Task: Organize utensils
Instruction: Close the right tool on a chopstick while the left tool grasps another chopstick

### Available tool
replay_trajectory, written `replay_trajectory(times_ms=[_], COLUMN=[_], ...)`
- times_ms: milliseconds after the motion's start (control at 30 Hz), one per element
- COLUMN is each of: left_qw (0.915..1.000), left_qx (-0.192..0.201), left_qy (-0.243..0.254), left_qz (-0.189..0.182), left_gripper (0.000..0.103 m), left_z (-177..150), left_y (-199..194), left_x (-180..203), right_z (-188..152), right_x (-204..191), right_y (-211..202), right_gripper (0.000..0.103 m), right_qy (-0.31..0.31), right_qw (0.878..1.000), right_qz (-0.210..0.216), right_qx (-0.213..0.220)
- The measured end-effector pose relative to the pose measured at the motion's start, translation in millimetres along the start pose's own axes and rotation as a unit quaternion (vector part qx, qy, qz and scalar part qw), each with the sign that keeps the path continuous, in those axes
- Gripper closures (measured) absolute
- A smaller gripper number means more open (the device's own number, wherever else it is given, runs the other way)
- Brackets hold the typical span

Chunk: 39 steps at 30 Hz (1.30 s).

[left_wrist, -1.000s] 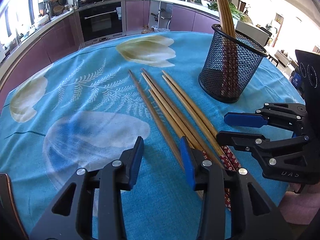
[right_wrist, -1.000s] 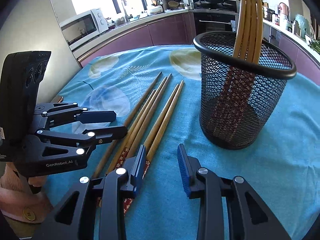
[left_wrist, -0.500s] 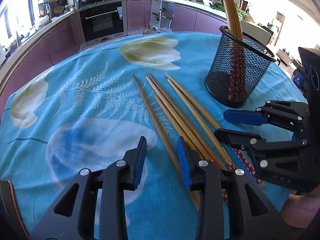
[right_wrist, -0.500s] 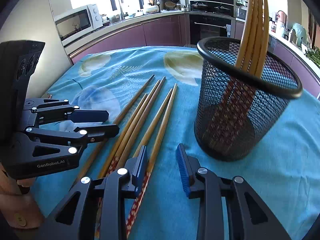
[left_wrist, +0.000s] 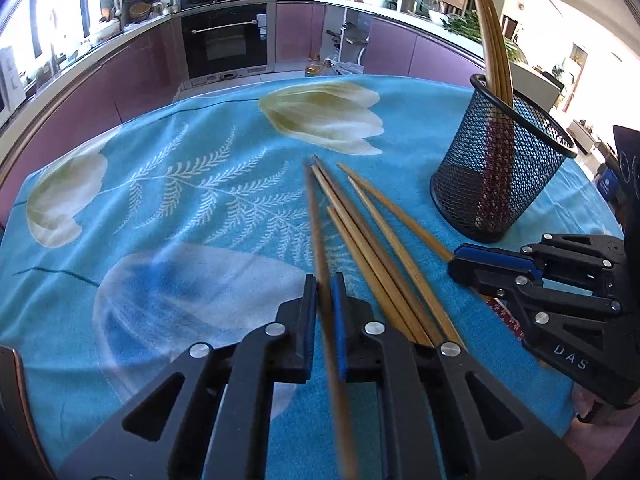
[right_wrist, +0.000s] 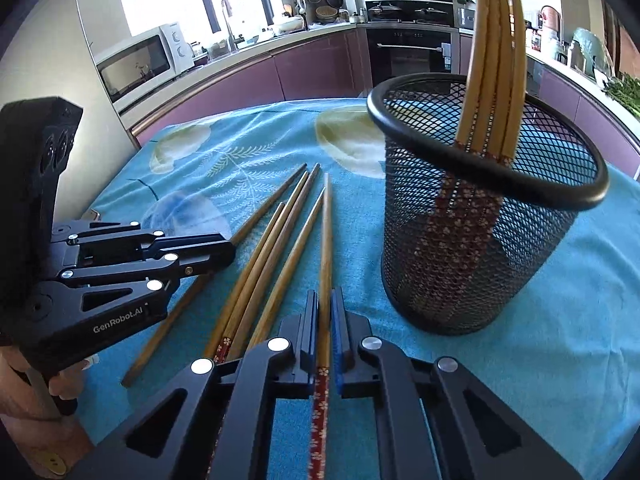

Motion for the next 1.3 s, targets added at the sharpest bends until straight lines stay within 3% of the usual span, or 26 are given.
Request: replay_trajectory(times_ms=[200,367,767,967,1133,1300], left_qw=[0.9996,0.9988,0.9972,0.9963,0.9967,0.9966], left_qx=[0.016,0.008,-0.021,-0.028,-0.030,-0.006], left_qy=[-0.007,0.012,0.033,0.033,0.029,0.021], left_qz=[-0.021,-0.046,-0.064,-0.075,-0.070,-0.079], left_gripper=[0.095,0.095,0.091,0.086,0.095,0.095], left_z=[0,-9,-19,-10,-5,4], left_y=[-20,-27,-13,-3,1,-17], left_x=[1,16,20,18,18,20], right_z=[6,4,-9,-4,1,13], right_x=[-4,-16,-18,-19,-19,-18], right_y=[-16,-20,-1,6,2,-16], right_gripper=[0.098,0.098,0.095,0.095,0.097,0.097], right_qy=[0.008,-0.003,-0.024,-0.029,-0.031,-0.031], right_qw=[0.999,0.998,0.998,0.998,0.999,0.998], right_qz=[0.036,0.061,0.044,0.042,0.041,0.048], right_qx=[0.021,0.014,-0.027,-0.026,-0.014,0.012])
Point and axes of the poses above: each gripper's, at about its wrist camera, not at the fingertips, and y roughly the way its jaws point, x to its right, z to its top, the point moved 5 cm from there along y, roughly the way its jaws point, and after that the axes turned 15 degrees about x, right-handed, at the moved point
